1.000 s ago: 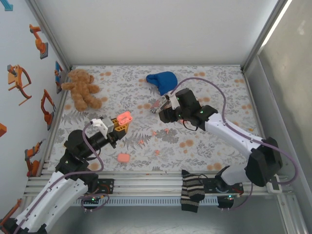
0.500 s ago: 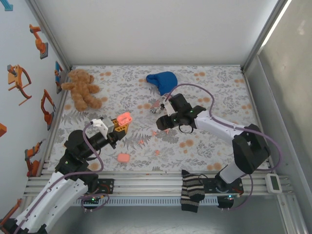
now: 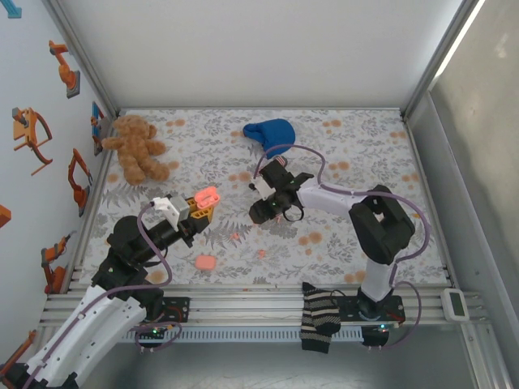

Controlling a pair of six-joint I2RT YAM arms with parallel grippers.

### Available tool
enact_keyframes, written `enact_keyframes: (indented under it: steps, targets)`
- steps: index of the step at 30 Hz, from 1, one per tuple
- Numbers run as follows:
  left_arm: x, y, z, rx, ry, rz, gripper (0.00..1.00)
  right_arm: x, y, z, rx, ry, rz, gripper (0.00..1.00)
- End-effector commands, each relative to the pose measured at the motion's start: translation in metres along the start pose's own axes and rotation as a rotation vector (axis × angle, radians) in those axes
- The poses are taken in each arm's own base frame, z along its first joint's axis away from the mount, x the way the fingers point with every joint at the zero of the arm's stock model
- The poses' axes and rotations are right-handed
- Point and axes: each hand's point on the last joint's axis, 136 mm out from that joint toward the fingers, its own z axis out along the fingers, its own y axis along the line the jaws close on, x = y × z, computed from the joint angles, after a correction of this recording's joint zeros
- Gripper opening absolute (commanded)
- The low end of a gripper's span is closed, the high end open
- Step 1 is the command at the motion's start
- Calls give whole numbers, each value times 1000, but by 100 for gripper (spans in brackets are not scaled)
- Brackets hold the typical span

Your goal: Insert the wireless bluetooth earbuds into the charging case

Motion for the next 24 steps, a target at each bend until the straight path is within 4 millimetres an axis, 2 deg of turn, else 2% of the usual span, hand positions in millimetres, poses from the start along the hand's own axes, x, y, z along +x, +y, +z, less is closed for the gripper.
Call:
enact_keyframes:
  steps: [1,9,24]
  targets:
    - [-2,1,0,-6,-22,-13,0,-2,4,5,6,23,-37,52]
    - [-2,1,2,-4,-21,-14,0,3,2,20,15,66,-43,47]
    - [-3,1,1,-4,-24,-17,0,10,6,31,2,106,-59,40]
